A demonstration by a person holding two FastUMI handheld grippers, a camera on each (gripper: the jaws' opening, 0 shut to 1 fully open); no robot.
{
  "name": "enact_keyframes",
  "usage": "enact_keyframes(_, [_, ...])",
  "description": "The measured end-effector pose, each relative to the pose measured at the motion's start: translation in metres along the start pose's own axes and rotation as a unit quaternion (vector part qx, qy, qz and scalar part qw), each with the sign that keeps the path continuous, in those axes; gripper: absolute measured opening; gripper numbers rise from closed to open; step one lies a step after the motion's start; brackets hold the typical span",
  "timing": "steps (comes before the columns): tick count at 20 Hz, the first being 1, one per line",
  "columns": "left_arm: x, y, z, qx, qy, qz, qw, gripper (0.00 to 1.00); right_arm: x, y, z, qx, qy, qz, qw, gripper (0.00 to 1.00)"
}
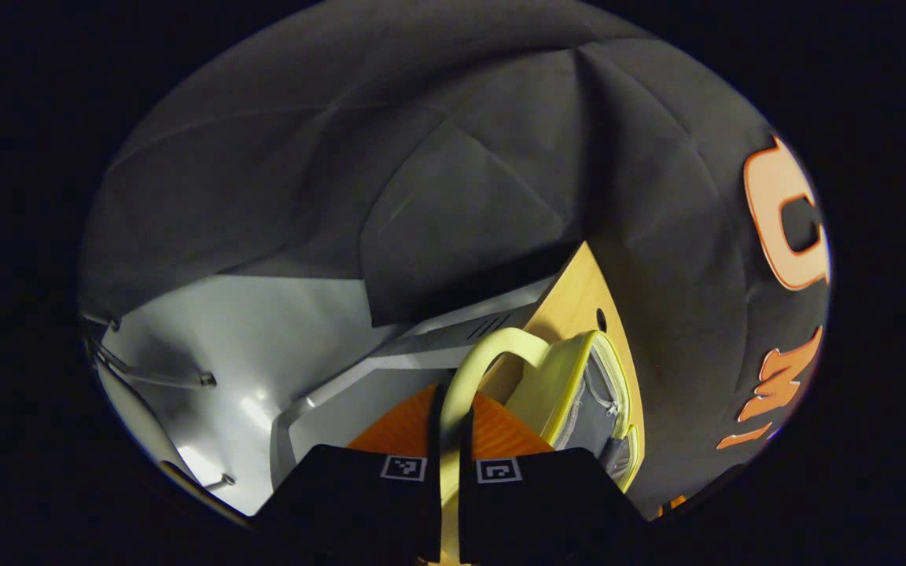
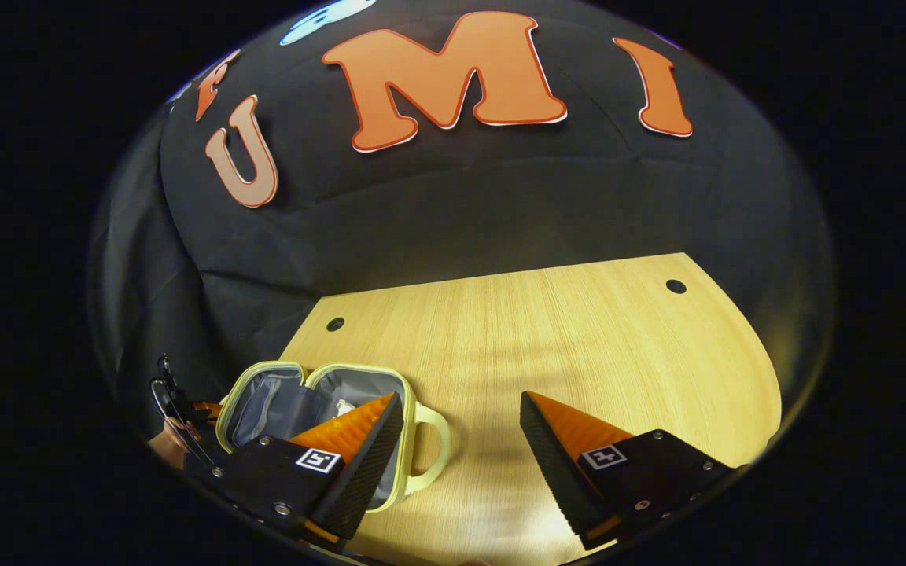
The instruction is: First open the suitcase, pack the skin care products into it, and then close the suitcase.
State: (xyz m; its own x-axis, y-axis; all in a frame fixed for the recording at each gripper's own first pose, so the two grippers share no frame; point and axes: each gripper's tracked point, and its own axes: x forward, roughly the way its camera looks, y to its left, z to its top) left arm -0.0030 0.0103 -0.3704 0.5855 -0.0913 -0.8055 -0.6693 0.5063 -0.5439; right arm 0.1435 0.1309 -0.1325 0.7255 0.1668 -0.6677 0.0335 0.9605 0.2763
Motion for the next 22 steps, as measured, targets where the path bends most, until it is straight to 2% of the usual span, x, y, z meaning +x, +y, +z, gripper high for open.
enact_keyframes(2, [-0.018,-0.017,0.009,0.038,-0.02,0.004,0.999,0.08,-0.001,-0.003,0.005,-0.004,-0.01,-0.001,1.0,0.96])
enact_keyframes(5, [-0.047,-0.052,0.014,0.083,-0.047,-0.011,0.995,0.06,-0.007,-0.014,0.02,-0.017,-0.044,-0.012,0.999,0.96])
enact_keyframes(8, [-0.092,-0.105,0.027,0.121,-0.085,-0.045,0.988,0.08,-0.016,-0.028,0.039,-0.034,-0.083,-0.024,0.996,0.96])
enact_keyframes(11, [-0.125,-0.17,0.018,0.154,-0.111,-0.087,0.978,0.08,-0.018,-0.04,0.043,-0.045,-0.086,-0.025,0.995,0.96])
enact_keyframes(17, [-0.17,-0.3,-0.034,0.225,-0.115,-0.158,0.955,0.08,-0.022,-0.068,0.041,-0.062,-0.085,-0.008,0.994,0.96])
enact_keyframes(22, [-0.178,-0.363,-0.094,0.238,-0.088,-0.197,0.947,0.08,-0.026,-0.086,0.042,-0.046,-0.088,0.012,0.995,0.96])
